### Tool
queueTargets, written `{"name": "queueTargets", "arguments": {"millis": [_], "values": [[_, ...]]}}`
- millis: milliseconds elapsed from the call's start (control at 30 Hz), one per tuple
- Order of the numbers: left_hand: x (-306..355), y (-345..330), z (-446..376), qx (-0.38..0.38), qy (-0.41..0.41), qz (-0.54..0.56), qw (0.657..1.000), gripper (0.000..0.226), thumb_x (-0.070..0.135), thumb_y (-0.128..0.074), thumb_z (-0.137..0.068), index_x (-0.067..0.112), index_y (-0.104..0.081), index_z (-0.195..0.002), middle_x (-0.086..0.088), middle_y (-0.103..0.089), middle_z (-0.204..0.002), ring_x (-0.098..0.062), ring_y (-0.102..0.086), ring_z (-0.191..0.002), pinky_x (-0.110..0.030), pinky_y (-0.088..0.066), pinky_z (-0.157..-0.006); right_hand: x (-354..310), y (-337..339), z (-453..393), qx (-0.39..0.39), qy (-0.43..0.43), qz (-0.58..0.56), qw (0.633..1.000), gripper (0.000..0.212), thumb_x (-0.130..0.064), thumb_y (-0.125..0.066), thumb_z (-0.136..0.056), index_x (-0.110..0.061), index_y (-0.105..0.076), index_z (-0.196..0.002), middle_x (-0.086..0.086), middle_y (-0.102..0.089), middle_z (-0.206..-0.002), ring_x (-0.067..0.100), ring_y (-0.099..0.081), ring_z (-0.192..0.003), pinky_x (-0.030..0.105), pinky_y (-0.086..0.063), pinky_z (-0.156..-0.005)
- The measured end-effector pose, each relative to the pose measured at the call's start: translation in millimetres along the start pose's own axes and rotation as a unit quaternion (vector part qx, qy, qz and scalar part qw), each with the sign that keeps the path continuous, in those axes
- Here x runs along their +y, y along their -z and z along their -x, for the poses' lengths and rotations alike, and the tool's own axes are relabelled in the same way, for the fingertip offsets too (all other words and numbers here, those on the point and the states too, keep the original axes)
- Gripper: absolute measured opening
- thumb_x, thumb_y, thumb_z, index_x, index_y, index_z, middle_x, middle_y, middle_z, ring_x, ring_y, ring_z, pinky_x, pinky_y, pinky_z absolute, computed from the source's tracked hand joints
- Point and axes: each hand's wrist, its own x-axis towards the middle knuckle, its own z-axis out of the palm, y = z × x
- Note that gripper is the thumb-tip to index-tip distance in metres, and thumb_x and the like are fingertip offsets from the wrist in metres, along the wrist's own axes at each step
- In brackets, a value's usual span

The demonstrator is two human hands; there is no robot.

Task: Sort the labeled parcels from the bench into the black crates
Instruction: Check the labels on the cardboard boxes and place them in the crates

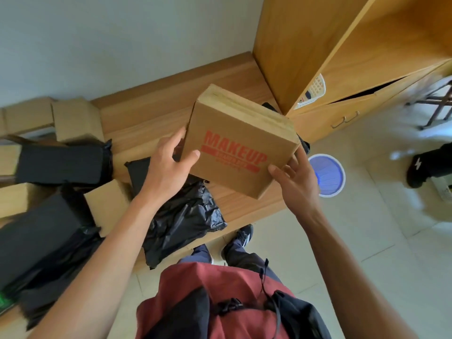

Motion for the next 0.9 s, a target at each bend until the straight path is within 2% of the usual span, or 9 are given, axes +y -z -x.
{"name": "queueTargets", "arguments": {"millis": [133,233,300,400,467,533,633,767,900], "values": [[-6.1,15.9,6.0,0.025,0.029,0.108,0.993,0.046,0.048,-0.067,-0.091,0.036,-0.059,-0.134,0.019,-0.068,-0.128,-0.003,-0.064,-0.120,-0.046,-0.047,-0.112,-15.6,-9.1,-5.7,-0.043,0.047,-0.072,0.995,0.075,0.011,-0.054,-0.098,-0.027,-0.037,-0.160,-0.003,-0.066,-0.141,0.016,-0.063,-0.127,0.028,-0.055,-0.099],[-9.4,29.7,8.4,0.038,0.053,0.190,0.980,0.060,0.069,-0.061,-0.078,0.026,-0.062,-0.119,0.007,-0.069,-0.130,-0.010,-0.063,-0.123,-0.051,-0.049,-0.109,-30.4,-18.4,-7.6,-0.059,0.022,-0.137,0.989,0.048,-0.011,-0.050,-0.107,-0.025,-0.048,-0.153,-0.003,-0.067,-0.139,0.018,-0.063,-0.129,0.037,-0.053,-0.101],[-12.5,36.8,9.7,0.038,0.063,0.228,0.971,0.066,0.077,-0.055,-0.080,0.031,-0.059,-0.127,0.004,-0.063,-0.140,-0.016,-0.058,-0.131,-0.052,-0.049,-0.109,-39.5,-27.1,-8.5,-0.031,-0.018,-0.145,0.989,0.030,-0.030,-0.047,-0.110,-0.021,-0.061,-0.136,-0.006,-0.073,-0.125,0.017,-0.068,-0.121,0.047,-0.053,-0.104],[-11.7,44.2,12.7,0.033,0.059,0.236,0.969,0.054,0.079,-0.045,-0.092,0.045,-0.056,-0.132,0.010,-0.063,-0.140,-0.015,-0.056,-0.134,-0.050,-0.049,-0.108,-48.6,-42.4,-7.3,0.016,-0.027,-0.120,0.992,0.027,-0.042,-0.056,-0.106,-0.018,-0.066,-0.112,-0.008,-0.077,-0.106,0.015,-0.073,-0.108,0.051,-0.055,-0.103],[-13.8,47.3,11.6,0.025,0.059,0.228,0.972,0.058,0.078,-0.044,-0.093,0.043,-0.056,-0.138,0.017,-0.064,-0.136,-0.009,-0.057,-0.130,-0.048,-0.048,-0.108,-51.8,-52.9,-5.8,0.035,-0.018,-0.122,0.992,0.022,-0.035,-0.065,-0.103,-0.017,-0.067,-0.114,-0.005,-0.079,-0.106,0.013,-0.074,-0.103,0.051,-0.057,-0.101],[-15.7,50.2,9.5,0.028,0.058,0.227,0.972,0.040,0.065,-0.045,-0.102,0.041,-0.054,-0.133,0.029,-0.058,-0.124,-0.002,-0.055,-0.123,-0.046,-0.047,-0.110,-53.5,-60.5,-4.5,0.030,-0.016,-0.132,0.991,0.026,-0.025,-0.067,-0.102,-0.015,-0.064,-0.125,-0.004,-0.079,-0.111,0.012,-0.074,-0.105,0.045,-0.059,-0.100],[-22.9,57.5,8.2,0.060,0.057,0.209,0.974,0.035,0.061,-0.050,-0.101,0.038,-0.053,-0.127,0.033,-0.051,-0.117,0.005,-0.053,-0.115,-0.044,-0.049,-0.110,-51.3,-66.0,-2.7,-0.009,-0.011,-0.150,0.989,0.055,-0.007,-0.064,-0.102,-0.016,-0.047,-0.153,0.000,-0.069,-0.136,0.012,-0.063,-0.130,0.036,-0.052,-0.110],[-35.6,66.1,10.6,0.095,0.078,0.226,0.966,0.106,0.098,-0.053,-0.069,0.026,-0.053,-0.146,0.008,-0.062,-0.142,-0.013,-0.060,-0.129,-0.050,-0.051,-0.107,-42.2,-66.7,-1.5,-0.066,0.047,-0.081,0.993,0.074,0.016,-0.053,-0.095,-0.019,-0.039,-0.160,0.002,-0.064,-0.144,0.016,-0.056,-0.139,0.043,-0.048,-0.114],[-37.1,67.4,16.4,0.089,0.069,0.273,0.955,0.098,0.097,-0.048,-0.073,0.037,-0.046,-0.151,0.009,-0.056,-0.150,-0.019,-0.052,-0.140,-0.056,-0.044,-0.114,-36.9,-68.6,2.6,-0.059,0.060,-0.028,0.996,0.073,0.021,-0.054,-0.089,-0.020,-0.056,-0.149,-0.007,-0.072,-0.131,0.012,-0.063,-0.130,0.044,-0.049,-0.113]]}}
